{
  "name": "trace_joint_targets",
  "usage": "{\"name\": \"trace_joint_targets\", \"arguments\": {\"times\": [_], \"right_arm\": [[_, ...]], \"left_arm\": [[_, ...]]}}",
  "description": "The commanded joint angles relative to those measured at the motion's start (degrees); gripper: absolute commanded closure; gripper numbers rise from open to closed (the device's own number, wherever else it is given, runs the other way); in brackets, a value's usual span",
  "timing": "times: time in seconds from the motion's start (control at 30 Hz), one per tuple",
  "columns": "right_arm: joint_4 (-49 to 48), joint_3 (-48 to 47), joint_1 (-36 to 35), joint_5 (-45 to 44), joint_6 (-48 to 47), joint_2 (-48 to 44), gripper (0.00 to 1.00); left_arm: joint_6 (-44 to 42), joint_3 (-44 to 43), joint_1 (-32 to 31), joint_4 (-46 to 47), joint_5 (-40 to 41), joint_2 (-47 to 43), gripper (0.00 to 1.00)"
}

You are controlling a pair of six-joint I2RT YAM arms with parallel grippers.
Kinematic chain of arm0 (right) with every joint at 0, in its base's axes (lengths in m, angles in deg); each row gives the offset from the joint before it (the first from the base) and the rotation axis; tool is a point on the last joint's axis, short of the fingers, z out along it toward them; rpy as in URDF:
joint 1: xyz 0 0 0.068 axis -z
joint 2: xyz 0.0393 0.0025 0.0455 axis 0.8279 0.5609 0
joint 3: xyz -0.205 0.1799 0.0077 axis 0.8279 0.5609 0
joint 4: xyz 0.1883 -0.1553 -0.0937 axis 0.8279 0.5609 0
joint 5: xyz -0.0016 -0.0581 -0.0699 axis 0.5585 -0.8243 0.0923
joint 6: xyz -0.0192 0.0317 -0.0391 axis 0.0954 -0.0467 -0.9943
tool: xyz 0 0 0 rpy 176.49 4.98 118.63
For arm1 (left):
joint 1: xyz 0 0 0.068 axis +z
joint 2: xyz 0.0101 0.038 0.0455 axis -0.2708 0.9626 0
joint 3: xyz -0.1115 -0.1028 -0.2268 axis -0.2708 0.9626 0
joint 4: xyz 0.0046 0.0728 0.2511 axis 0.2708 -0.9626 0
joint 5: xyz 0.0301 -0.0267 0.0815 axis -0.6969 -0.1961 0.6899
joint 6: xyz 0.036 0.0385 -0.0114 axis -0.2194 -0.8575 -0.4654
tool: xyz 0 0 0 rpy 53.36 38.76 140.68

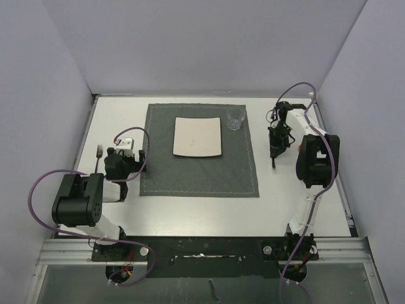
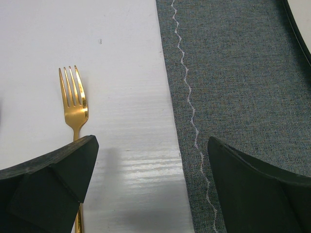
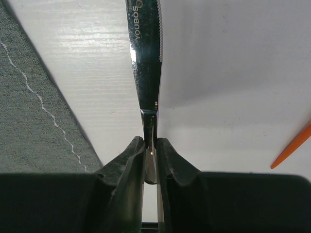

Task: Set the dinner table for one person
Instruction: Place the knife on the napkin.

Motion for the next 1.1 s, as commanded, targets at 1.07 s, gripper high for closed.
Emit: {"name": "trace_joint_targets", "arguments": {"times": [1.07], "right_arm": [[5.69,-11.13,-9.05,-1.16,7.7,4.84,1.0]], "left_arm": [[0.57,-1.47,0.12,2.23,0.32,0.93,0.02]]}}
